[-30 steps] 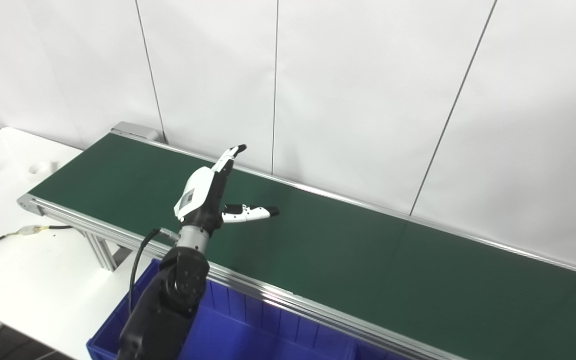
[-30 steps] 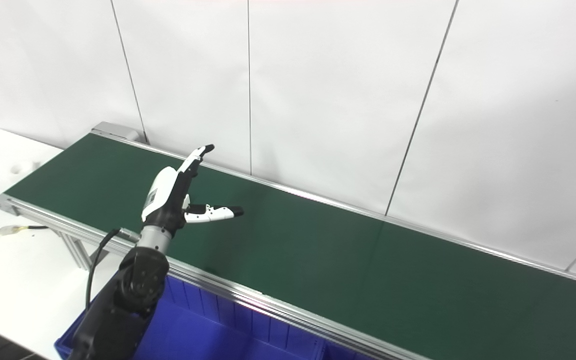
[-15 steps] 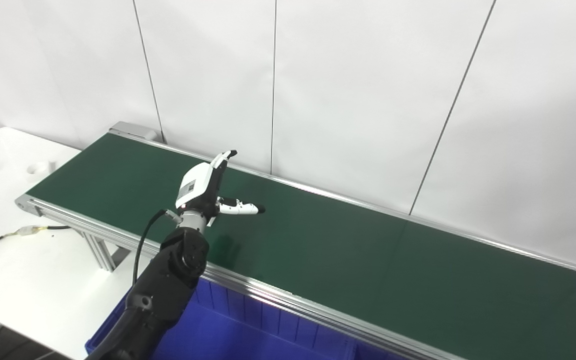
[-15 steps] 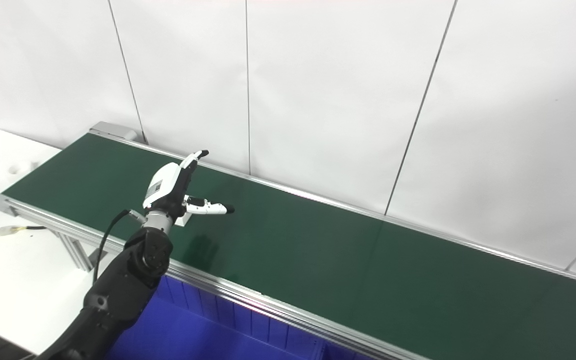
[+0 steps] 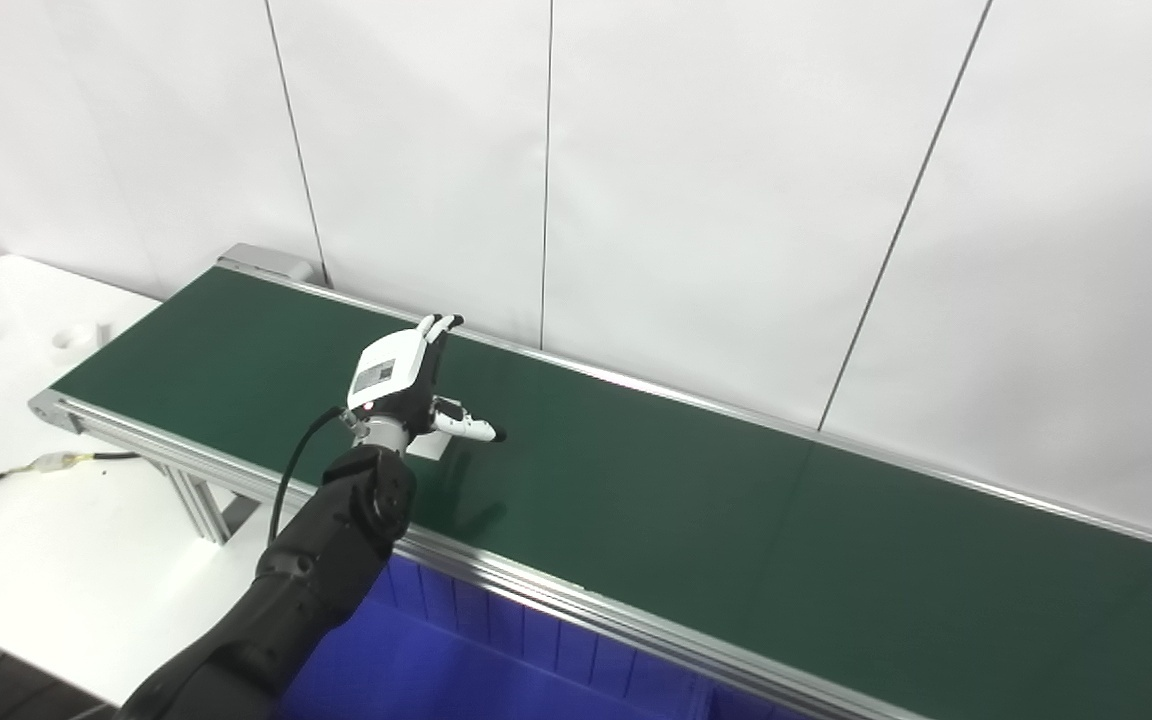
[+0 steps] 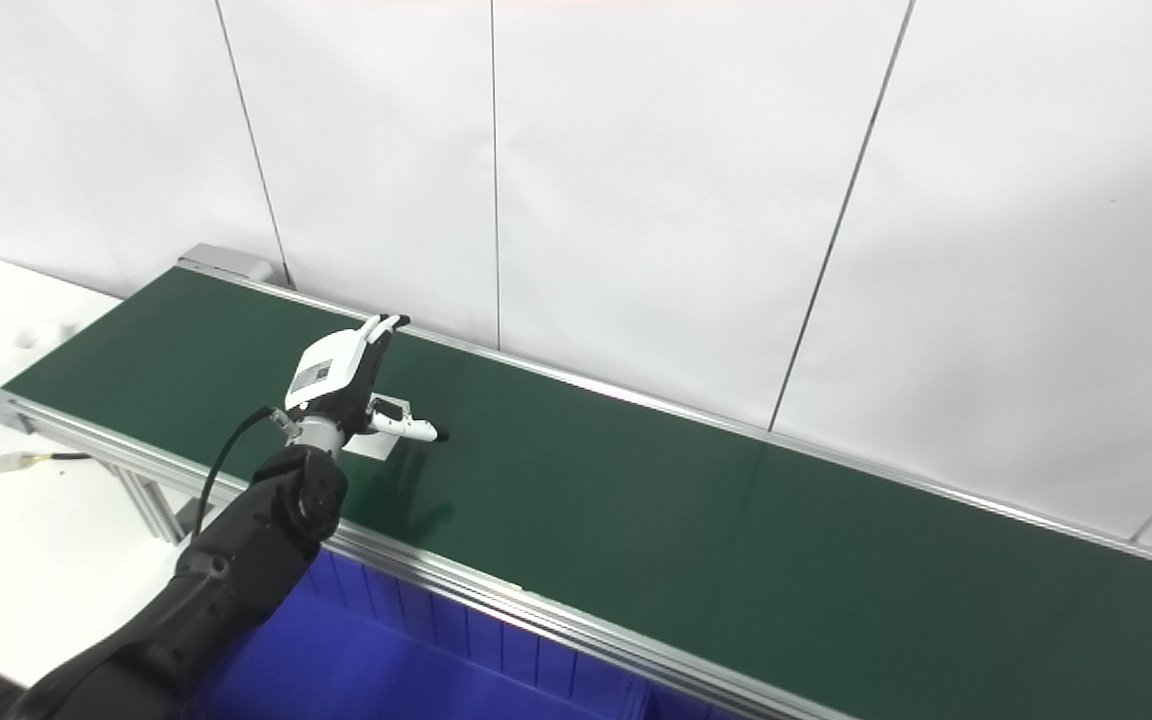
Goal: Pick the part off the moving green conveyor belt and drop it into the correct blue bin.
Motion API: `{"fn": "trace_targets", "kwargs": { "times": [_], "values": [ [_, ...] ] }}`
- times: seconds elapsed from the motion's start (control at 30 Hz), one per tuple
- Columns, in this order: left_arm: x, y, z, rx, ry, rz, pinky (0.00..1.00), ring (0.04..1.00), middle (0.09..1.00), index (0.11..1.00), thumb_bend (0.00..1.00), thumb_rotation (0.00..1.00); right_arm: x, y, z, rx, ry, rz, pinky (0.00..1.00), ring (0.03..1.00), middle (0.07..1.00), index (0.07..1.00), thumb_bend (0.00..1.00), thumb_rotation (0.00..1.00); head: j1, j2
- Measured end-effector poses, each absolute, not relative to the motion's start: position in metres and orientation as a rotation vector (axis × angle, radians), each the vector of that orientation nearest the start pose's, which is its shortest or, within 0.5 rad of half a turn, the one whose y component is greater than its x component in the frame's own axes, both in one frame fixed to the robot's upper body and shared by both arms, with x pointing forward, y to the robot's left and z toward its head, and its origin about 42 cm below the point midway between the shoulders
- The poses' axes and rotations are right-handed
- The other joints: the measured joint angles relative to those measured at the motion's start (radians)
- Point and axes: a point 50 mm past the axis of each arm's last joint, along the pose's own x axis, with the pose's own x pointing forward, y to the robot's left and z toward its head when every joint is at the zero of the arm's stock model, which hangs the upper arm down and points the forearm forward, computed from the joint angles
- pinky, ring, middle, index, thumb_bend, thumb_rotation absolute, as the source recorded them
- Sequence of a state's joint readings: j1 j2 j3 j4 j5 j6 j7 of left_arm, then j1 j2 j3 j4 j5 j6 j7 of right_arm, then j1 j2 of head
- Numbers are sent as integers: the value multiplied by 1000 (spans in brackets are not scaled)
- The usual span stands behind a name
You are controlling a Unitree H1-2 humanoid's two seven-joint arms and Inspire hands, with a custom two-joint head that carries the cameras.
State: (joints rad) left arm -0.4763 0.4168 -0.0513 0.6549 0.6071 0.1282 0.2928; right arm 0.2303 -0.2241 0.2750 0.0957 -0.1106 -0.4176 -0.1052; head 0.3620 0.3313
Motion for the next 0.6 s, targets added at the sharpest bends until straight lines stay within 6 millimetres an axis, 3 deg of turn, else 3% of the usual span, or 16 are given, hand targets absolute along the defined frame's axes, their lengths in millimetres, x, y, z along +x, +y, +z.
{"fn": "trace_targets", "kwargs": {
  "times": [0.37,0.6],
  "values": [
    [433,372,122,1090,265,288,837,978,1000,937,825,214,178,-226,42,-232,-88,195,721,773,781,864,580,467,-12,9],
    [432,363,108,1127,319,248,787,941,988,932,794,195,173,-229,45,-236,-92,190,705,768,784,865,568,481,-20,15]
  ]
}}
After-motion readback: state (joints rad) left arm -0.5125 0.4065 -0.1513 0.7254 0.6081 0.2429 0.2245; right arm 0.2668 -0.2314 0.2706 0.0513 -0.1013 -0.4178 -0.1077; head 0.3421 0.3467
